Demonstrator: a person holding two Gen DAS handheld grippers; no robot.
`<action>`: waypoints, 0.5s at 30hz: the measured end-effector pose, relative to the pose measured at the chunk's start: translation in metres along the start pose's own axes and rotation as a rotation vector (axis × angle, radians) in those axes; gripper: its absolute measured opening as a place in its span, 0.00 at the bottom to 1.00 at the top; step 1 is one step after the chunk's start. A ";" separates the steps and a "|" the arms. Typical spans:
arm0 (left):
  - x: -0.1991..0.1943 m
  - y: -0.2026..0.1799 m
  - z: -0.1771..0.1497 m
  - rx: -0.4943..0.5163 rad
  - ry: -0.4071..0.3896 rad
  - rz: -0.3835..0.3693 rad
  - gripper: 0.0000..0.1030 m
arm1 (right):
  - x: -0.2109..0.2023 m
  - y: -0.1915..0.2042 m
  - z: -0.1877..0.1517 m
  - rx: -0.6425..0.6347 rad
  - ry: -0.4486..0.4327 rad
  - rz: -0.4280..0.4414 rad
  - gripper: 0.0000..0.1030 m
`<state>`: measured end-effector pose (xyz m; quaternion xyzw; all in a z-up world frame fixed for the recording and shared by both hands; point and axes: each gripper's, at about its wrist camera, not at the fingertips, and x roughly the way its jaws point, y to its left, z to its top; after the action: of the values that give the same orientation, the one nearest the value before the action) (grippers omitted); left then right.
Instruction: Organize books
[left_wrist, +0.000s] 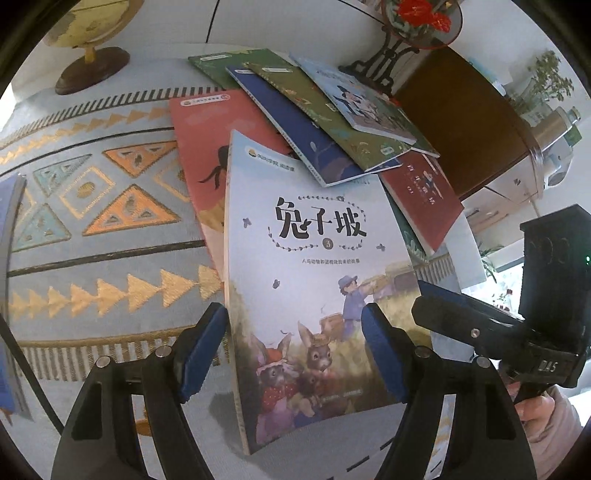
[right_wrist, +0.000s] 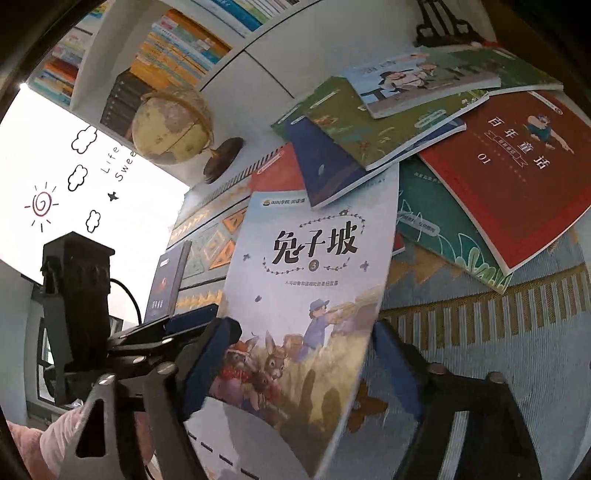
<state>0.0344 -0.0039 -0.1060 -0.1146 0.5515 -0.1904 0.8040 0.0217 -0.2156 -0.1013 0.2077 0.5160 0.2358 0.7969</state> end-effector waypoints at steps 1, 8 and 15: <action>-0.001 0.002 -0.001 -0.005 -0.002 0.002 0.71 | -0.001 0.001 -0.002 -0.005 0.000 -0.005 0.61; -0.005 0.009 -0.006 -0.022 -0.005 0.004 0.71 | 0.001 0.009 -0.012 -0.076 0.029 -0.044 0.39; -0.007 0.009 -0.013 -0.007 0.000 0.028 0.71 | 0.002 0.019 -0.015 -0.115 0.027 -0.031 0.37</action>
<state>0.0217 0.0075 -0.1081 -0.1096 0.5539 -0.1771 0.8061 0.0057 -0.1979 -0.0982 0.1503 0.5155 0.2555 0.8040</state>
